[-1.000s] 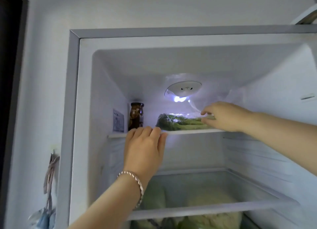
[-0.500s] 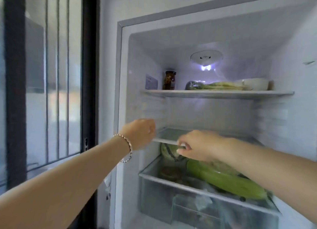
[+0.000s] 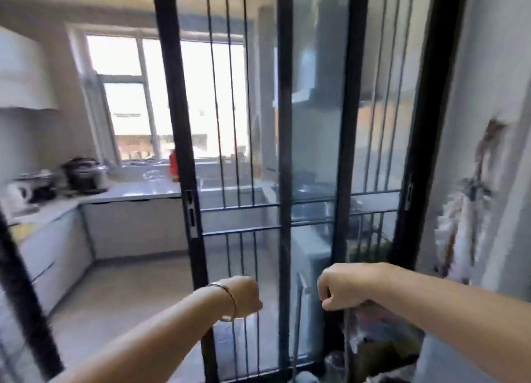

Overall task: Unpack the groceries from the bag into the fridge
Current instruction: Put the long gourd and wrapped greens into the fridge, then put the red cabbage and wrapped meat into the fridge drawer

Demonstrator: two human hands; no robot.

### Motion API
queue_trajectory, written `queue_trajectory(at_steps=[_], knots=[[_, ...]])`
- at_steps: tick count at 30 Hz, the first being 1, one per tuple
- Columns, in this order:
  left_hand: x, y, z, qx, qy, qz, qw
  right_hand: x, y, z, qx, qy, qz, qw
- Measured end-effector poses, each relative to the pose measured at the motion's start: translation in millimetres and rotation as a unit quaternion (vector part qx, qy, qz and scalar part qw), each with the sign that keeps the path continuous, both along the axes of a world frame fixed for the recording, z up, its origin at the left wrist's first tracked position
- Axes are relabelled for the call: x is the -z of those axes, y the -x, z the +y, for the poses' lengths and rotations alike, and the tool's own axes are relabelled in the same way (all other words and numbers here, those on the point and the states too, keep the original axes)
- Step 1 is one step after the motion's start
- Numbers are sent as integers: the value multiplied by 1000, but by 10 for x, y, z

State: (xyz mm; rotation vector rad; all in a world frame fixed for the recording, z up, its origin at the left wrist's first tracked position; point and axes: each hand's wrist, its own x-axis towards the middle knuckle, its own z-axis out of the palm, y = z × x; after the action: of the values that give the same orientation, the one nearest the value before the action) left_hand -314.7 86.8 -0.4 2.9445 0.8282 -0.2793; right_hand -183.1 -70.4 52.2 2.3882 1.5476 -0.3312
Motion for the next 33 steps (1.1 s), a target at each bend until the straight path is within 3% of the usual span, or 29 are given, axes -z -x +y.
queue_trajectory(at_steps=[6, 14, 16, 18, 22, 33], knots=[[315, 2768, 645, -264, 28, -33, 963, 368, 2241, 1367, -245, 21, 17, 969], [599, 6473, 317, -532, 52, -27, 844, 783, 5601, 2147, -451, 31, 70, 889], [607, 7177, 93, -584, 57, -33, 809, 823, 6354, 2226, -504, -18, 94, 858], [598, 7777, -118, -621, 59, -35, 781, 788, 7059, 2238, -584, -56, 104, 803], [629, 8828, -440, -684, 37, -24, 729, 816, 8255, 2273, -620, 28, 76, 781], [1045, 11042, -502, -803, 40, -69, 590, 1338, 10964, 3076, -701, 78, 104, 701]])
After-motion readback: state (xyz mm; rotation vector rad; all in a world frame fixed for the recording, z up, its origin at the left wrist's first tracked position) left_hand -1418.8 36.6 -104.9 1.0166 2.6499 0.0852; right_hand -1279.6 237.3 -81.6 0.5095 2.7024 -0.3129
